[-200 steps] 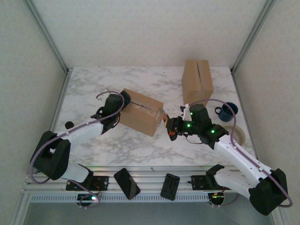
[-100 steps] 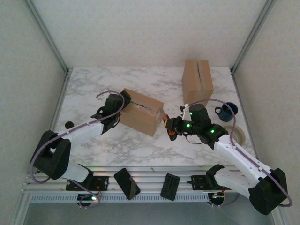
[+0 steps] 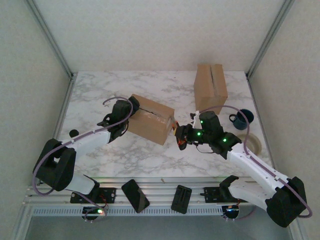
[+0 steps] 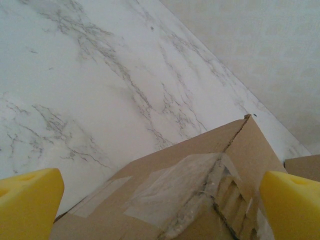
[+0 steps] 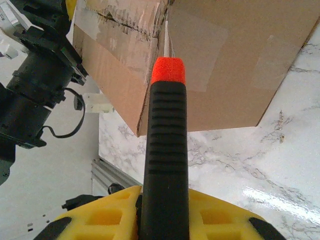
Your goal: Unpack the express box
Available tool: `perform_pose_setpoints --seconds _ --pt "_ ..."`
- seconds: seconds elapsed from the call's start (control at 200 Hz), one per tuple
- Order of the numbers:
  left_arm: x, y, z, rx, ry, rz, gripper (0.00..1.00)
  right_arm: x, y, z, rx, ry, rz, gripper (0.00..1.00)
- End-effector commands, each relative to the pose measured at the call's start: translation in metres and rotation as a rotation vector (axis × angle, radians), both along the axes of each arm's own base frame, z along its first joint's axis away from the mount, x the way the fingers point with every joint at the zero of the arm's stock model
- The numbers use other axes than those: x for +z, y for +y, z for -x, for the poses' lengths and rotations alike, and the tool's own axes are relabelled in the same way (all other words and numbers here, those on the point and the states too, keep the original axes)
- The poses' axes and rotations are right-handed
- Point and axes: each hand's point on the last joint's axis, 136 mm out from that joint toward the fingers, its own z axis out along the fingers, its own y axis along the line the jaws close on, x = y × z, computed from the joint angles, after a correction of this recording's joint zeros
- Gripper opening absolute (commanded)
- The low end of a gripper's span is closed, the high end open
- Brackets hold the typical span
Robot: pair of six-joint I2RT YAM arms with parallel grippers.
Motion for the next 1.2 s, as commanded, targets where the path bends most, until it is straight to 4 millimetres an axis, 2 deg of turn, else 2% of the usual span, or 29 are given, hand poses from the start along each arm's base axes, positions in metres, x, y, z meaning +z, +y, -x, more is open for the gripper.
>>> perform_pose_setpoints --seconds 0.0,0.345,0.551,0.571,0.626,0.986,1.192 --pt "-0.066 -0.001 0.025 -0.04 0.222 -0.069 1.0 0.004 0.013 0.01 0.052 0.0 -0.035 0.0" --pt "-0.077 0.0 0.026 -0.014 0.25 -0.058 1.0 -0.007 0.019 0.028 0.053 0.038 -0.041 0.0" --pt "-0.084 0.001 0.027 -0.002 0.267 -0.053 1.0 -0.007 0.017 0.033 0.037 0.043 -0.063 0.0" --pt "-0.084 0.001 0.027 -0.001 0.267 -0.052 1.0 -0.007 0.021 0.039 0.058 0.044 -0.065 0.0" --pt "-0.085 0.001 0.027 0.0 0.27 -0.052 1.0 -0.006 0.022 0.041 0.064 0.043 -0.074 0.0" --pt "-0.087 -0.001 0.028 -0.01 0.284 -0.054 1.0 -0.001 0.029 0.04 0.08 0.04 -0.113 0.0" --pt "-0.09 -0.004 0.027 -0.033 0.348 -0.094 0.98 0.008 0.03 0.041 0.1 0.026 -0.118 0.0"
